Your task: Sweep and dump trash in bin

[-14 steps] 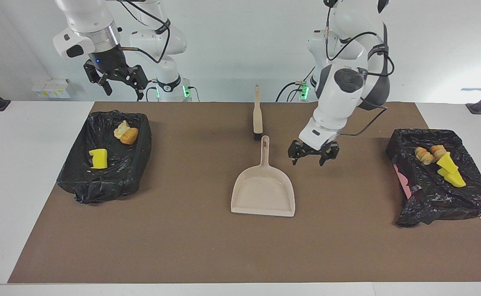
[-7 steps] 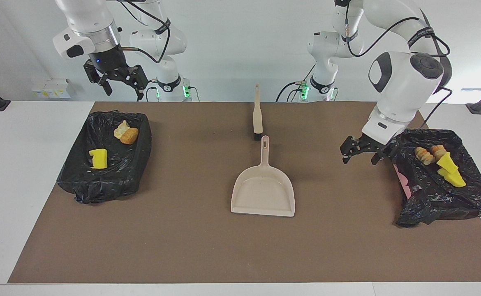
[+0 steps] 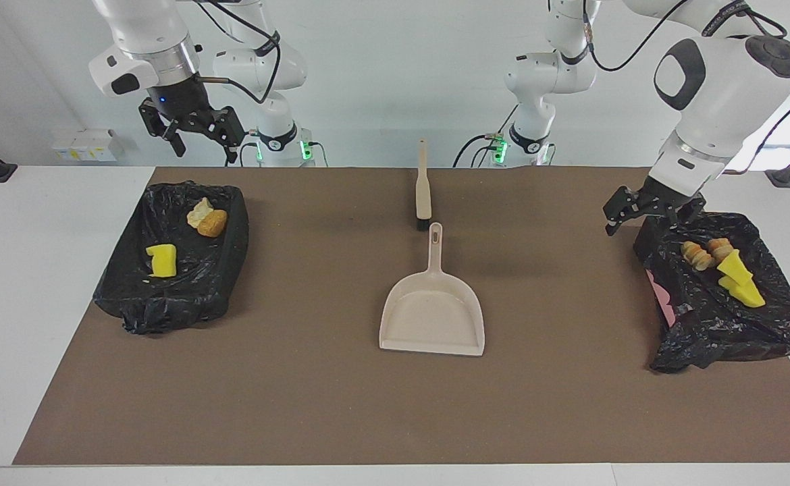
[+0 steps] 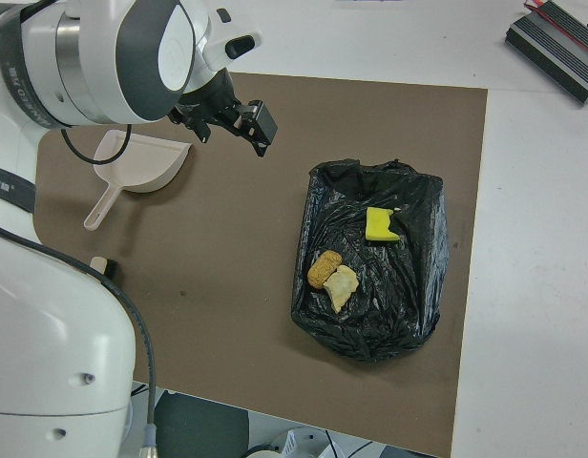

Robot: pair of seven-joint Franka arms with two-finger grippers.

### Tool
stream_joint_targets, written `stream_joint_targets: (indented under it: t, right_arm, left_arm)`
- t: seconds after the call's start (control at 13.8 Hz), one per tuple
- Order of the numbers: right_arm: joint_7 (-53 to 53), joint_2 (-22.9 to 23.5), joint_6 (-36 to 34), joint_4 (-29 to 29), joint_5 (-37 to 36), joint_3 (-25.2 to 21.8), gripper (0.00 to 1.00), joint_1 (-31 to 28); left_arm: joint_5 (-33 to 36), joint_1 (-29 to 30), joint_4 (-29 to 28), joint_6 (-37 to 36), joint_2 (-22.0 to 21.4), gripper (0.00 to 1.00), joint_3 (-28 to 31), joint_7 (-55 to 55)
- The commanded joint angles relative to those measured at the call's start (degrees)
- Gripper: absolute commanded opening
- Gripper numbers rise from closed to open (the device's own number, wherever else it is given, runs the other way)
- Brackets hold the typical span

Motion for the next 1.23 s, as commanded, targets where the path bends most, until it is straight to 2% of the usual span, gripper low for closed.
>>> stream_joint_targets:
  t: [0.0, 0.14, 0.43, 0.8, 1.16]
  right_arm:
    - [-1.8, 0.1, -0.5, 0.5, 0.0, 0.0, 1.00, 0.0]
    - [-1.5, -0.1, -0.5, 0.3, 0.0, -0.1, 1.00, 0.0]
    - [-1.7, -0.1, -0.5, 0.2, 0.0, -0.1, 1.00, -0.6]
    - [-1.7, -0.1, -0.5, 0.2, 0.0, -0.2, 1.00, -0.7]
    - [-1.7, -0.1, -0.5, 0.2, 0.0, -0.3, 1.00, -0.7]
  left_arm:
    - [1.7, -0.1, 2.2, -6.2, -1.6, 1.00, -0.4, 0.8]
    - [1.6, 0.2, -0.1, -8.6, -4.9, 1.00, -0.5, 0.0]
    - [1.6, -0.3, -1.3, -8.9, -6.7, 1.00, -0.5, -2.2]
    - [1.7, -0.2, 0.7, -9.9, -5.8, 1.00, -0.8, -0.9]
    - [1.7, 0.4, 7.9, -17.3, -2.2, 1.00, -0.6, 1.6]
